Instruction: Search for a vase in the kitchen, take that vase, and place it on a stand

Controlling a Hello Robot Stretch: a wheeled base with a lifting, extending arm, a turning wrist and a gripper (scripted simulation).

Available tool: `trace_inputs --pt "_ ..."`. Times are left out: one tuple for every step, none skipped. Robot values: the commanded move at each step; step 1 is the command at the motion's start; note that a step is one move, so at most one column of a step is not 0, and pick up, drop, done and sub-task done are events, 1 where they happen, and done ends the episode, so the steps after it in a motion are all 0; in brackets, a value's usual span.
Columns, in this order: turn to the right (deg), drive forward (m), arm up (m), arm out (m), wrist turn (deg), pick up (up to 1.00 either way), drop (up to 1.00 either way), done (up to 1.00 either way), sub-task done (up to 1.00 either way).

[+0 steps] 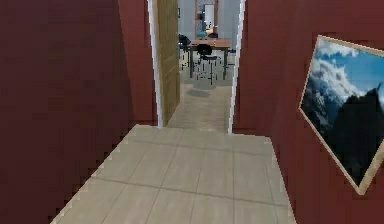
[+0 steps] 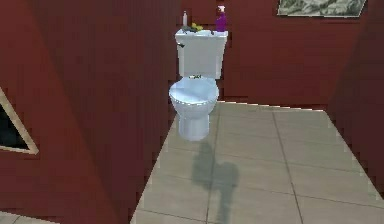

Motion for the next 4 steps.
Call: trace_inputs --pt "0.0 1.00 0.00 0.00 0.0 0.00 0.00 0.00 0.00" --pt "3.0 0.00 0.00 0.00 0.0 0.00 0.00 0.00 0.00" --pt "0.0 1.00 0.00 0.00 0.0 0.00 0.00 0.00 0.00" --pt "6.0 0.00 0.00 0.00 0.0 0.00 0.00 0.00 0.00"
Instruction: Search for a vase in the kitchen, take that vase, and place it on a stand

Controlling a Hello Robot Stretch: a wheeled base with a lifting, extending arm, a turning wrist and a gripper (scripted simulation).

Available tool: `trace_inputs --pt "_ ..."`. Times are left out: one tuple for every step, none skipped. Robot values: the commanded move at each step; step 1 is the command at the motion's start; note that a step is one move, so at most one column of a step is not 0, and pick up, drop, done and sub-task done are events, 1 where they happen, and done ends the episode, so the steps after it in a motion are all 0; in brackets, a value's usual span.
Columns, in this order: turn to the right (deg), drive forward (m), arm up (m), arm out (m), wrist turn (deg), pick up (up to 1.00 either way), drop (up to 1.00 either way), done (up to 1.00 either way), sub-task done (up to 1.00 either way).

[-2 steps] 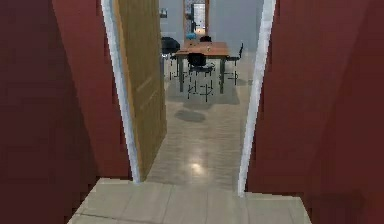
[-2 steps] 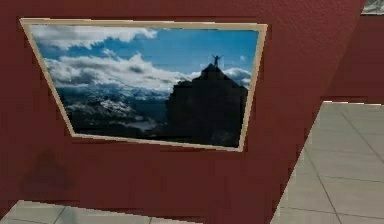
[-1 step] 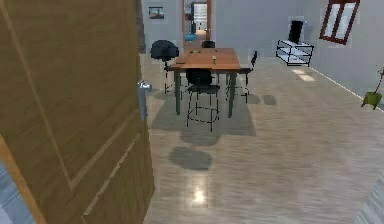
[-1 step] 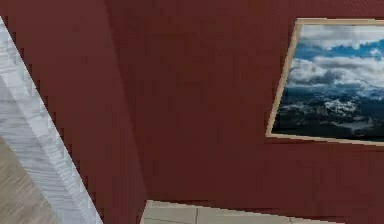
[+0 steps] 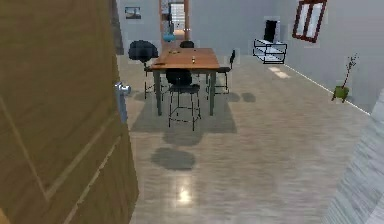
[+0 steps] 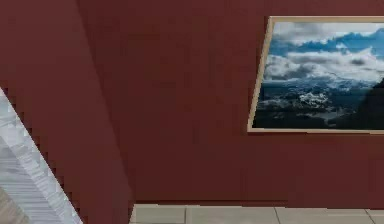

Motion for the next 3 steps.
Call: trace_inputs --pt "0.0 0.25 0.00 0.00 0.0 0.00 0.00 0.00 0.00" --pt "-3.0 0.00 0.00 0.00 0.0 0.00 0.00 0.00 0.00" --pt "0.0 1.00 0.00 0.00 0.0 0.00 0.00 0.00 0.00"
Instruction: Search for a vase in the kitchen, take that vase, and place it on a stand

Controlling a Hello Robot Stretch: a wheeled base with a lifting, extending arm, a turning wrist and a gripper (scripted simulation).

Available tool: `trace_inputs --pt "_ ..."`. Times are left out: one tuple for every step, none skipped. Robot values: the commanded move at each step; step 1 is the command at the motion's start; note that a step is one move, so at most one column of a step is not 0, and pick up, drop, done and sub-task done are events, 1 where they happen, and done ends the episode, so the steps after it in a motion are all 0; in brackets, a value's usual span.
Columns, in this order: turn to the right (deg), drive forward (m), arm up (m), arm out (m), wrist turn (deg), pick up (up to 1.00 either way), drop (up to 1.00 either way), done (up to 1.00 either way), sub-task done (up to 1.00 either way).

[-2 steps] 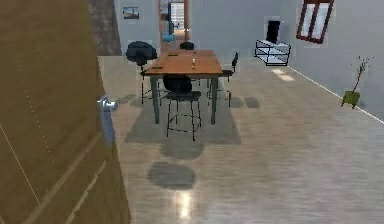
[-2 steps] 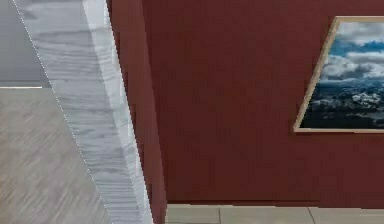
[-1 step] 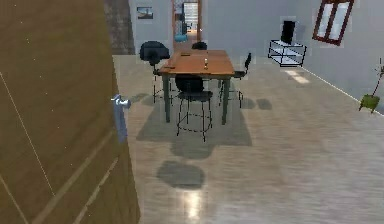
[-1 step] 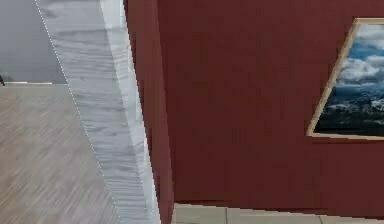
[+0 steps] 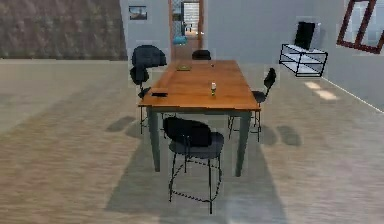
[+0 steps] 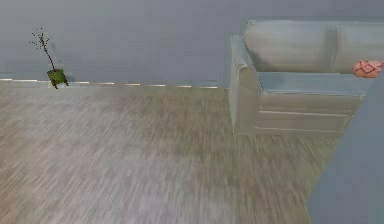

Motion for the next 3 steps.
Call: trace_inputs --pt "-3.0 0.00 0.00 0.00 0.0 0.00 0.00 0.00 0.00" --pt "0.0 0.20 0.00 0.00 0.0 0.00 0.00 0.00 0.00" --pt "-33.0 0.00 0.00 0.00 0.0 0.00 0.00 0.00 0.00"
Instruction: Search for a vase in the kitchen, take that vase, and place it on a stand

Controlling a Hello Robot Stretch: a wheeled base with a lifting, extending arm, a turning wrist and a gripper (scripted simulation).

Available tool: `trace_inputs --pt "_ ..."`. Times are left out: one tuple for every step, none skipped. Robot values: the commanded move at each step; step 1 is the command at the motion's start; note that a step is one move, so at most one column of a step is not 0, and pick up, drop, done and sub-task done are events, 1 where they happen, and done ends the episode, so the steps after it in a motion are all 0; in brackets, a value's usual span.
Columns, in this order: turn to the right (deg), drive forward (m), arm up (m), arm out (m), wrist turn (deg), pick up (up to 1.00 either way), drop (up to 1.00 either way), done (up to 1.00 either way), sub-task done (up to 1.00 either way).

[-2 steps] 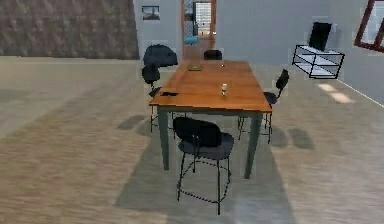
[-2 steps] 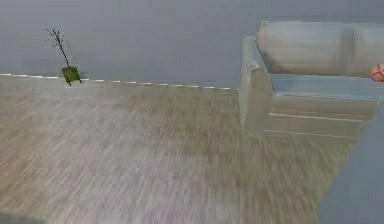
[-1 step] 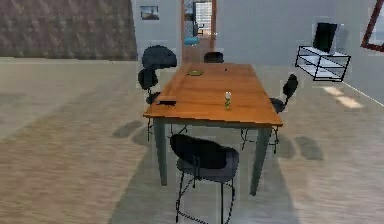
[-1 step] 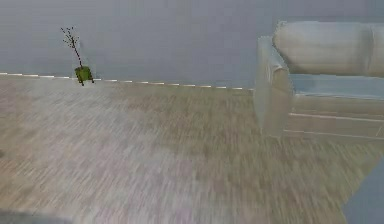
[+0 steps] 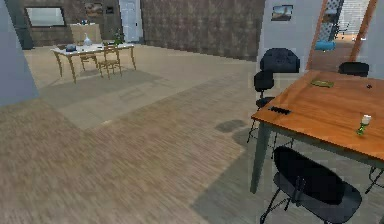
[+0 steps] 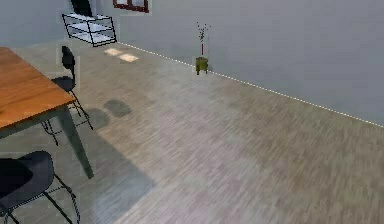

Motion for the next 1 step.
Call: trace_inputs --pt "-3.0 0.00 0.00 0.00 0.0 0.00 0.00 0.00 0.00"
